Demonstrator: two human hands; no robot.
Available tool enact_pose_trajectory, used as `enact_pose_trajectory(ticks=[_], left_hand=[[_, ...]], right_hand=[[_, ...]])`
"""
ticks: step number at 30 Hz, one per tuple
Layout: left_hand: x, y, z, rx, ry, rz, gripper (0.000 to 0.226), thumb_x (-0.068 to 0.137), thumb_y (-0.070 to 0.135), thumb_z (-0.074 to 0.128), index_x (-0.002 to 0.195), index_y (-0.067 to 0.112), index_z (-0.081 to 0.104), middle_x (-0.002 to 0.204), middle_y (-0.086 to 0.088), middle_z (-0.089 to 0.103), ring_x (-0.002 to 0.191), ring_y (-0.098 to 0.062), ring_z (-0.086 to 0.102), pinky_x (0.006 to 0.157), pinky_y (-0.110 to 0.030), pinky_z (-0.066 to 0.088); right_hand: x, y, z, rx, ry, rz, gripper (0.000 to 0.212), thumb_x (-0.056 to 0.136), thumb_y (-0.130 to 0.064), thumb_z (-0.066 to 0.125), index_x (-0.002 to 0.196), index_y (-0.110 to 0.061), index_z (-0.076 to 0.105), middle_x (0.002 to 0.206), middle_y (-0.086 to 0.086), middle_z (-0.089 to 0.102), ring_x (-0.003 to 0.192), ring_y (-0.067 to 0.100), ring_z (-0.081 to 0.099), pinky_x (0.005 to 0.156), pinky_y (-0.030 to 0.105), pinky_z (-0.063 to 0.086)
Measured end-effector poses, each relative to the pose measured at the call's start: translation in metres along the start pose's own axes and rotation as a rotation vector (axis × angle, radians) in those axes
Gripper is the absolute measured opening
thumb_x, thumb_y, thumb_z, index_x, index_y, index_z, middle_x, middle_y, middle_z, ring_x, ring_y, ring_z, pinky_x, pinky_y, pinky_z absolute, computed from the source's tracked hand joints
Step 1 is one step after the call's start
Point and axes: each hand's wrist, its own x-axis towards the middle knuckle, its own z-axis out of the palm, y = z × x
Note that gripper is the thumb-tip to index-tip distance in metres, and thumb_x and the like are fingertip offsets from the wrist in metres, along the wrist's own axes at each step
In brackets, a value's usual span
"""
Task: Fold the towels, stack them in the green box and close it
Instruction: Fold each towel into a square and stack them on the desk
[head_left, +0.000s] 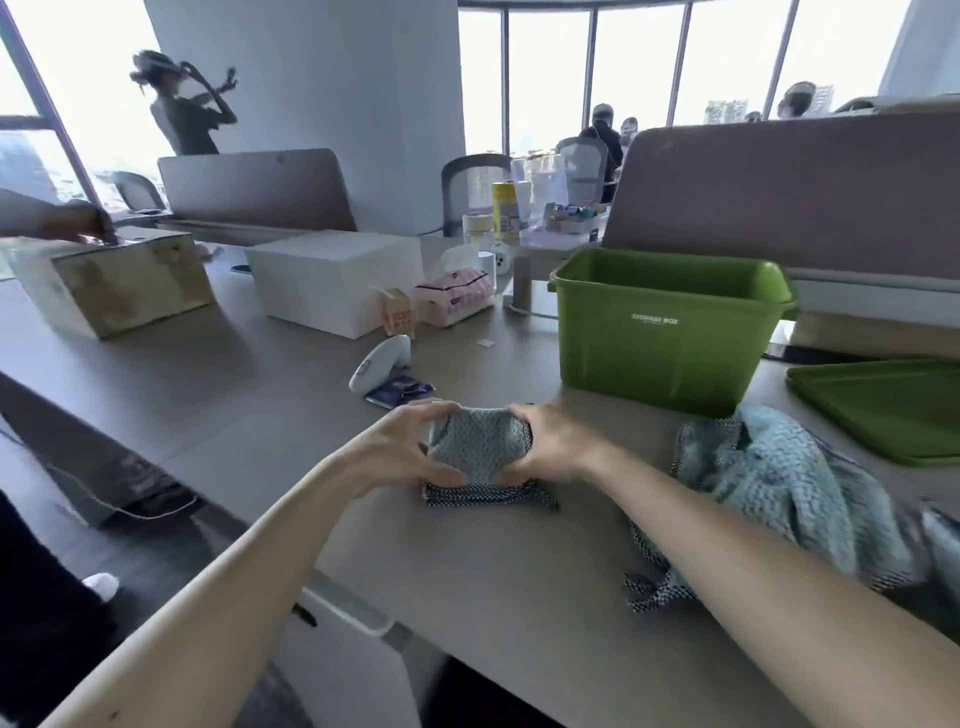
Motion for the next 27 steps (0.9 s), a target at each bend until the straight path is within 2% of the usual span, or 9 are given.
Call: enact_pose_trajectory(ticks=[2, 4, 6, 9, 13, 17, 20, 23, 27], left_hand=[[0.005, -0.004, -0.003, 0.219, 0.084, -0.016, 0.092, 0.059, 0.032, 0.094, 0.140, 0.029, 0.050, 0.152, 0.015, 0.028, 0.123, -0.013, 0.050, 0.107, -0.034, 0.043], [0.009, -0.008, -0.005, 0.372, 0.115, 0.025, 0.085, 0.066, 0.049, 0.086, 0.141, 0.032, 0.050, 0.157, 0.020, 0.018, 0.140, -0.009, 0.030, 0.118, -0.041, 0.026], [0.009, -0.009, -0.003, 0.460, 0.038, 0.018, 0.082, 0.071, 0.071, 0.068, 0.143, 0.039, 0.045, 0.160, 0.022, 0.019, 0.147, -0.010, 0.024, 0.119, -0.053, 0.021], [0.008, -0.018, 0.000, 0.584, -0.086, -0.023, 0.113, 0.055, 0.101, 0.037, 0.150, 0.041, 0.032, 0.160, 0.020, 0.024, 0.148, -0.005, 0.021, 0.120, -0.049, 0.020], [0.005, -0.016, 0.001, 0.690, -0.164, -0.097, 0.090, 0.084, 0.078, 0.044, 0.157, 0.037, 0.011, 0.163, 0.022, 0.008, 0.150, -0.001, 0.004, 0.122, -0.042, 0.006], [0.003, -0.016, 0.001, 0.744, -0.225, -0.163, 0.087, 0.087, 0.076, 0.035, 0.156, 0.038, -0.002, 0.163, 0.023, -0.006, 0.150, -0.003, -0.006, 0.120, -0.042, -0.001], [0.004, -0.012, -0.001, 0.754, -0.165, -0.132, 0.090, 0.085, 0.076, 0.041, 0.157, 0.035, 0.007, 0.164, 0.020, 0.003, 0.151, -0.005, 0.002, 0.119, -0.044, 0.007], [0.006, -0.002, 0.000, 0.729, 0.007, -0.004, 0.087, 0.077, 0.076, 0.057, 0.150, 0.033, 0.035, 0.159, 0.017, 0.029, 0.147, -0.010, 0.025, 0.108, -0.038, 0.022], [0.020, 0.023, 0.010, 0.496, 0.178, 0.143, 0.069, 0.069, 0.074, 0.064, 0.125, 0.035, 0.061, 0.136, 0.011, 0.055, 0.129, -0.013, 0.049, 0.109, -0.041, 0.034]], right_hand=[[-0.003, -0.002, -0.004, -0.100, -0.001, -0.001, 0.109, 0.069, -0.050, 0.084, 0.156, -0.019, 0.026, 0.159, 0.013, 0.017, 0.146, 0.032, 0.025, 0.119, 0.047, 0.028], [-0.007, -0.002, -0.009, -0.162, -0.012, -0.042, 0.111, 0.072, -0.060, 0.076, 0.157, -0.018, 0.020, 0.165, 0.008, -0.004, 0.152, 0.032, 0.008, 0.121, 0.052, 0.019], [-0.008, 0.003, -0.010, -0.242, -0.080, -0.101, 0.102, 0.079, -0.063, 0.068, 0.157, -0.017, 0.021, 0.167, 0.004, 0.000, 0.153, 0.026, 0.009, 0.123, 0.043, 0.016], [-0.009, 0.008, -0.006, -0.300, -0.169, -0.107, 0.090, 0.088, -0.060, 0.059, 0.157, -0.017, 0.021, 0.166, 0.000, 0.014, 0.152, 0.017, 0.016, 0.122, 0.030, 0.015], [-0.010, 0.010, -0.004, -0.302, -0.188, -0.092, 0.087, 0.091, -0.061, 0.054, 0.158, -0.018, 0.018, 0.167, -0.001, 0.011, 0.153, 0.016, 0.014, 0.122, 0.030, 0.013], [-0.010, 0.014, -0.003, -0.328, -0.237, -0.091, 0.089, 0.093, -0.062, 0.049, 0.159, -0.017, 0.009, 0.167, -0.001, 0.003, 0.153, 0.014, 0.007, 0.124, 0.030, 0.008], [-0.013, 0.014, -0.008, -0.340, -0.219, -0.108, 0.088, 0.092, -0.062, 0.051, 0.158, -0.016, 0.016, 0.167, -0.001, 0.008, 0.153, 0.016, 0.012, 0.123, 0.032, 0.012], [-0.022, 0.013, -0.022, -0.268, -0.099, -0.138, 0.073, 0.092, -0.054, 0.058, 0.150, -0.013, 0.040, 0.161, 0.004, 0.031, 0.147, 0.022, 0.031, 0.118, 0.032, 0.025], [-0.046, 0.022, -0.054, -0.155, 0.105, -0.130, 0.038, 0.092, -0.039, 0.067, 0.123, -0.017, 0.069, 0.126, 0.000, 0.069, 0.112, 0.014, 0.064, 0.093, 0.023, 0.045]])
